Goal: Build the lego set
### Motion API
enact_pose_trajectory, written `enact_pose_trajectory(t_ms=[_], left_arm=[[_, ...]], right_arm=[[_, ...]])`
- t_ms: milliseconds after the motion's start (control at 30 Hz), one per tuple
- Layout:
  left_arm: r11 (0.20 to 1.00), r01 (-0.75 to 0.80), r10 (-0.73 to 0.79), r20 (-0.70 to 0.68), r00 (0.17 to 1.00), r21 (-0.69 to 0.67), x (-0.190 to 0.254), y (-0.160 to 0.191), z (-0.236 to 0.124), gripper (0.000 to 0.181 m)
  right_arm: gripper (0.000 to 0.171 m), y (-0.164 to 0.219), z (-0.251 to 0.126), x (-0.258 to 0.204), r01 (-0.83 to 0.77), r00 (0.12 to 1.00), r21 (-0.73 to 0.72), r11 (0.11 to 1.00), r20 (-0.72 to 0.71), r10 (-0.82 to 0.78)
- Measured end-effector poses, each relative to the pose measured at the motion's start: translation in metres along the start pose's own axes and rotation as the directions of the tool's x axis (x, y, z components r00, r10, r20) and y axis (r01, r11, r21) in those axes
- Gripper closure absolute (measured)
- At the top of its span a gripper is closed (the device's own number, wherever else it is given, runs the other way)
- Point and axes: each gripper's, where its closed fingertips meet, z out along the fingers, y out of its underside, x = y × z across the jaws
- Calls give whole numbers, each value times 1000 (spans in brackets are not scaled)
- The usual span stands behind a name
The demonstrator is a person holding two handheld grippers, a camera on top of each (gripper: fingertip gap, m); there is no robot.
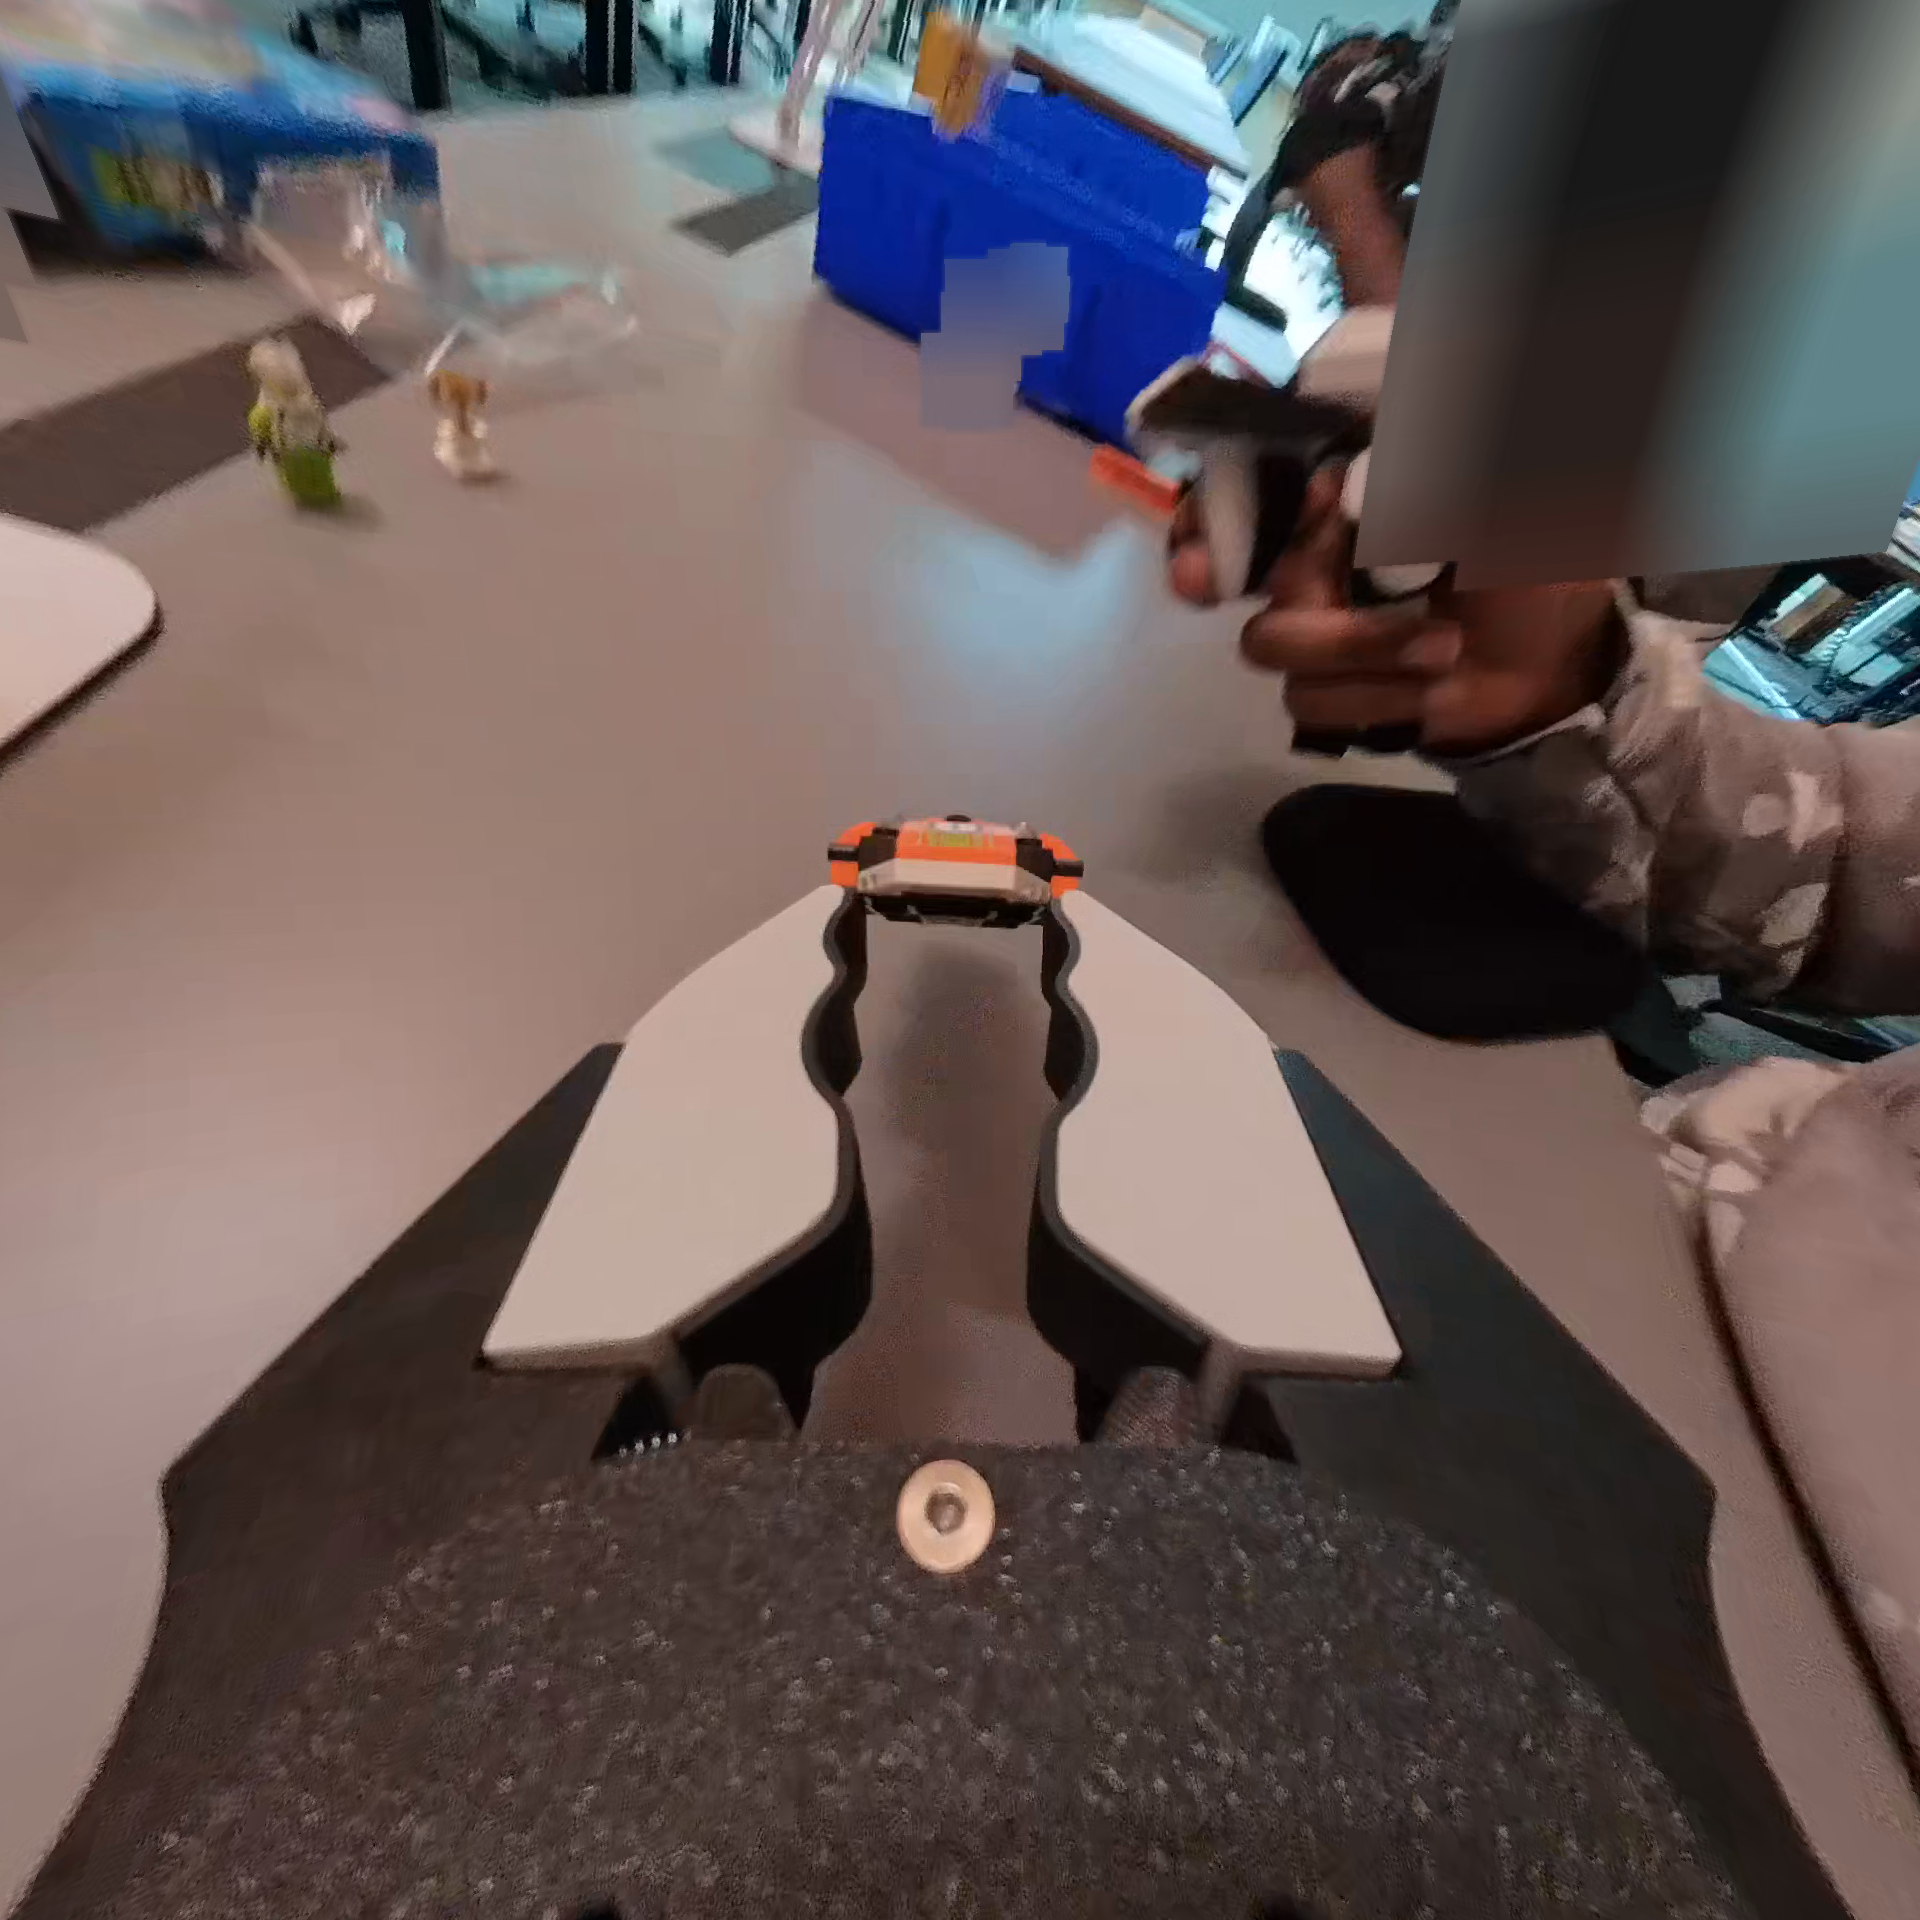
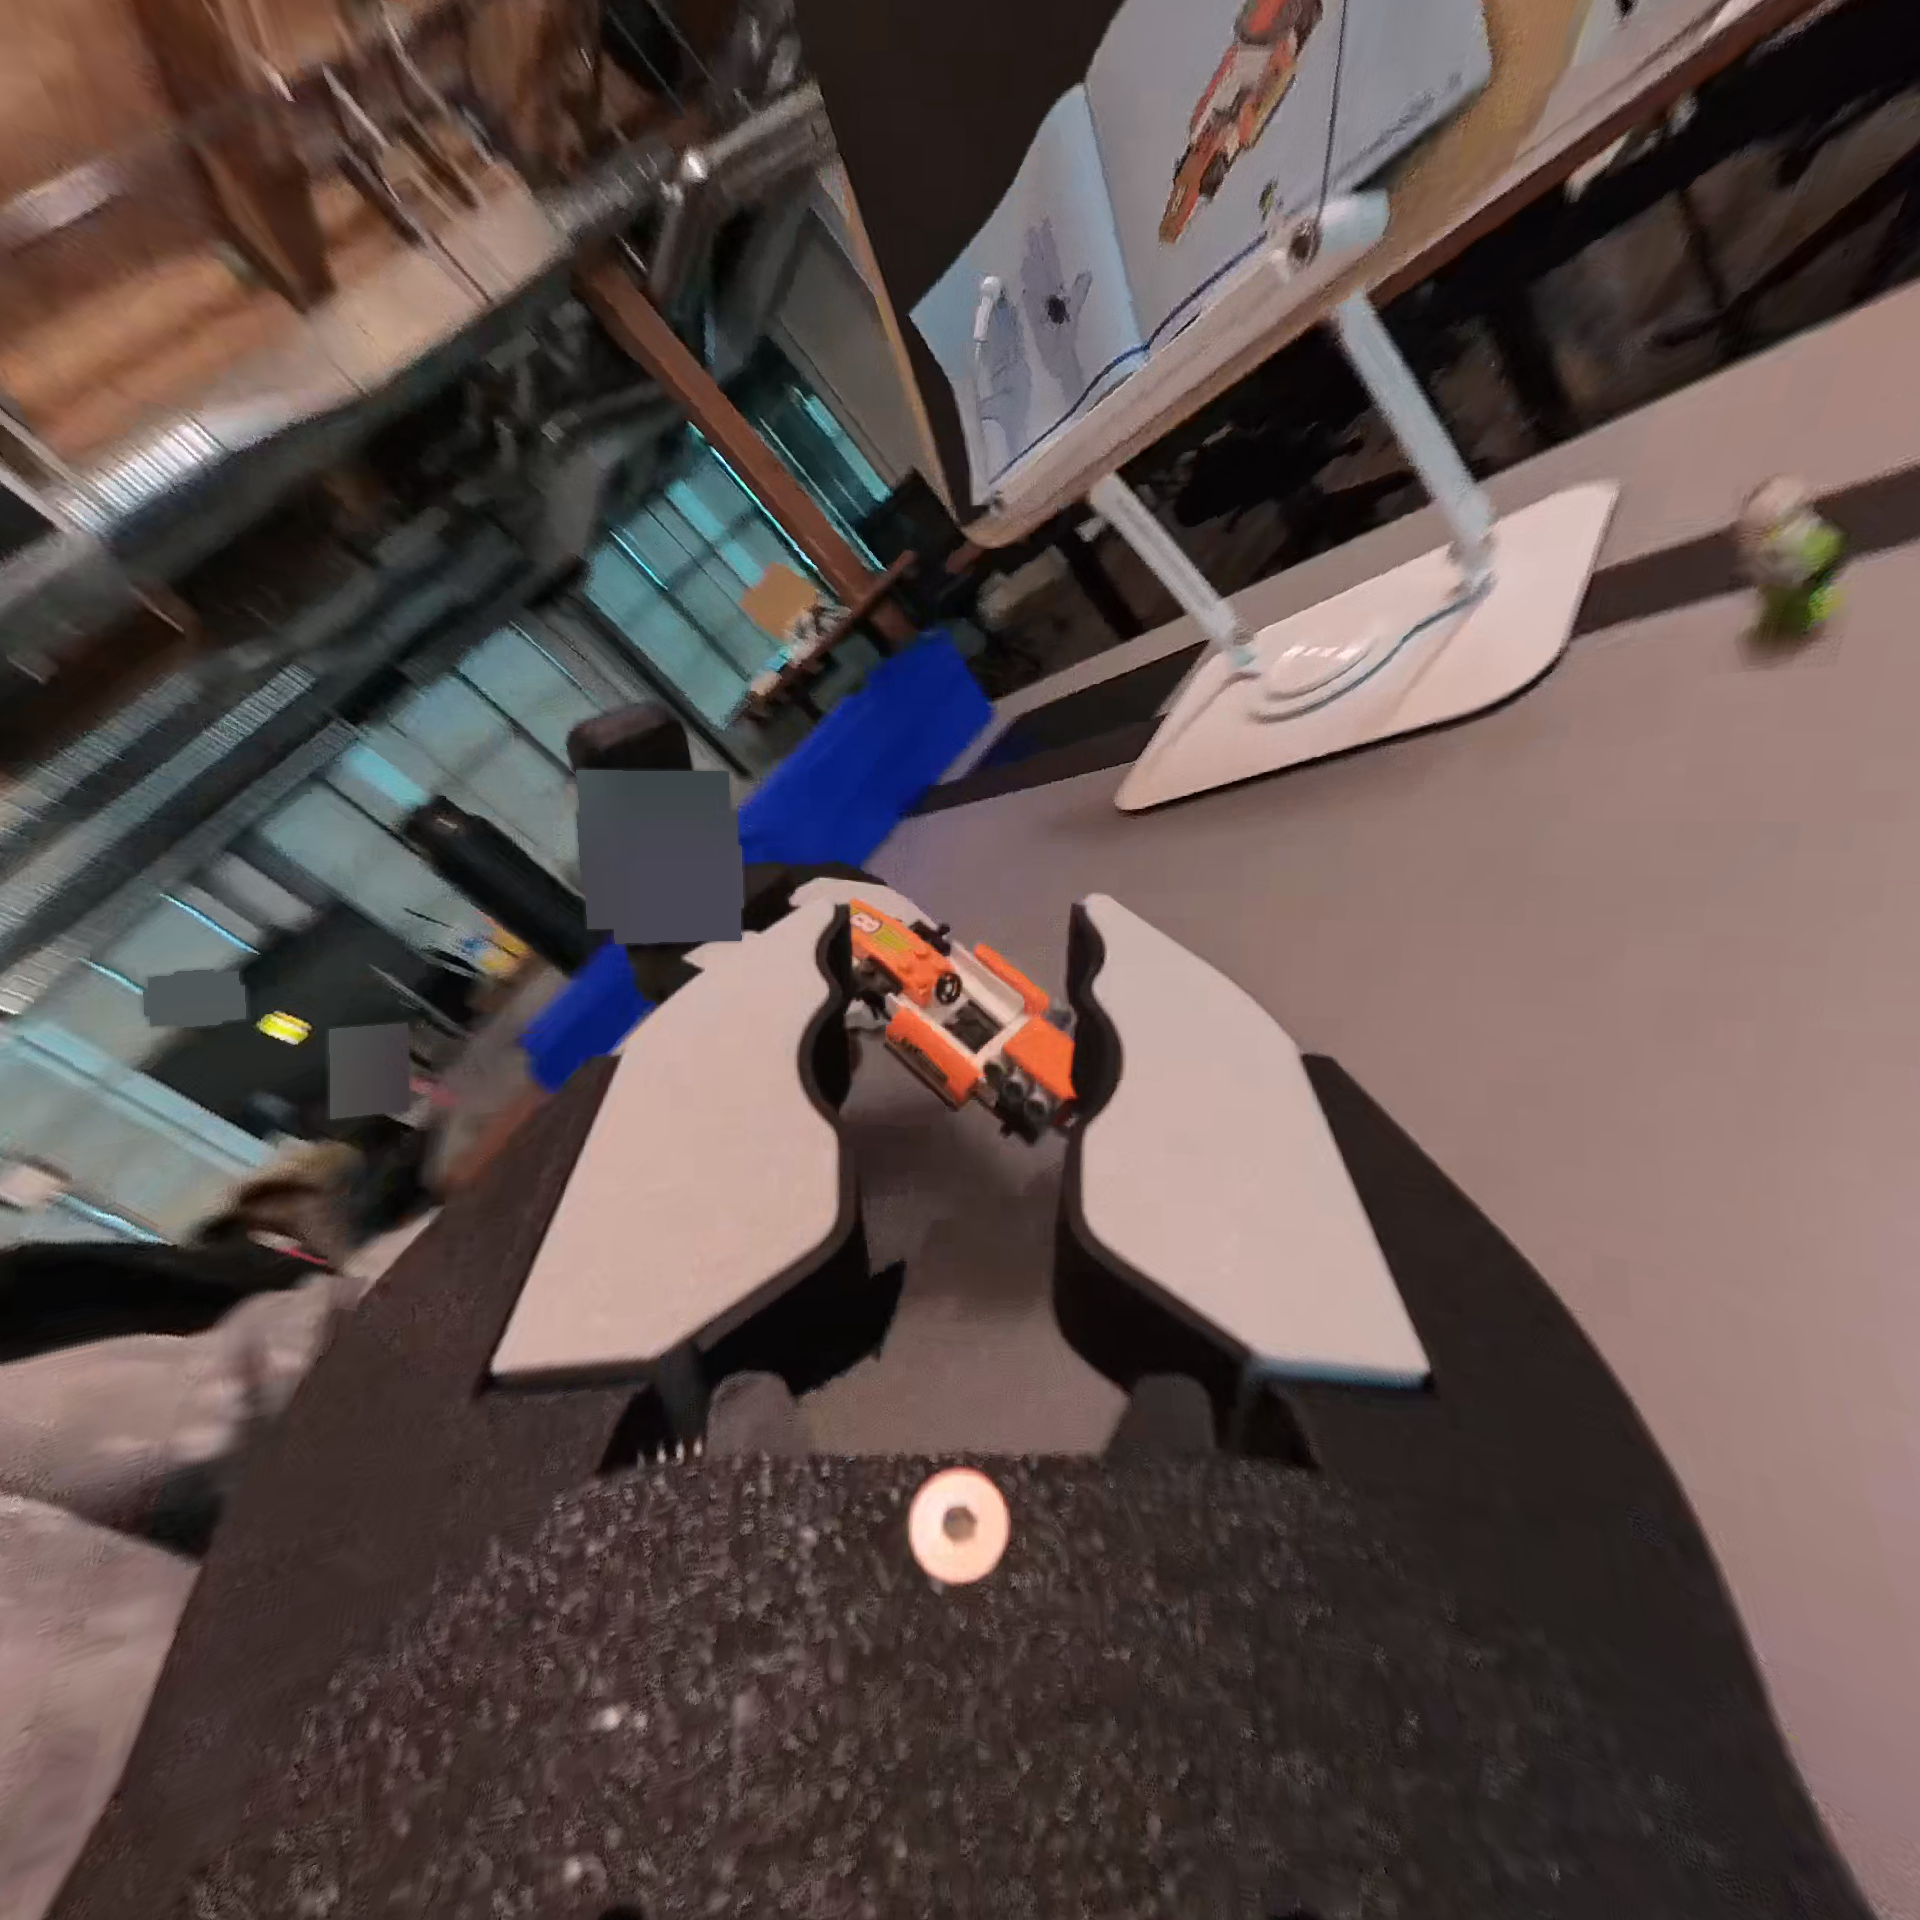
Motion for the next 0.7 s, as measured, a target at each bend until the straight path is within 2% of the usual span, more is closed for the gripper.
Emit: enact_pose_trajectory(t_ms=[100, 233, 333, 467, 700], left_arm=[[998, 54, -52, 34, 998, -43, -30, 16, 8, 149], [996, 72, -69, 67, 995, -47, -44, 19, 10, 149], [989, 60, -39, 150, 988, -135, -56, 30, 13, 149], [960, 8, 51, 205, 977, -278, -69, 40, 22, 149], [841, -198, 335, 197, 921, -504, -93, 49, 24, 149]], right_arm=[[135, -3, 6, 20, 160, 982, -84, 983, -89, -168], [138, 16, 12, 30, 199, 972, -155, 968, -91, -215], [140, 39, 15, 35, 242, 958, -245, 939, -94, -272], [142, 50, 16, 45, 343, 907, -318, 884, -133, -400], [146, 61, 15, 52, 381, 880, -346, 857, -147, -451]])
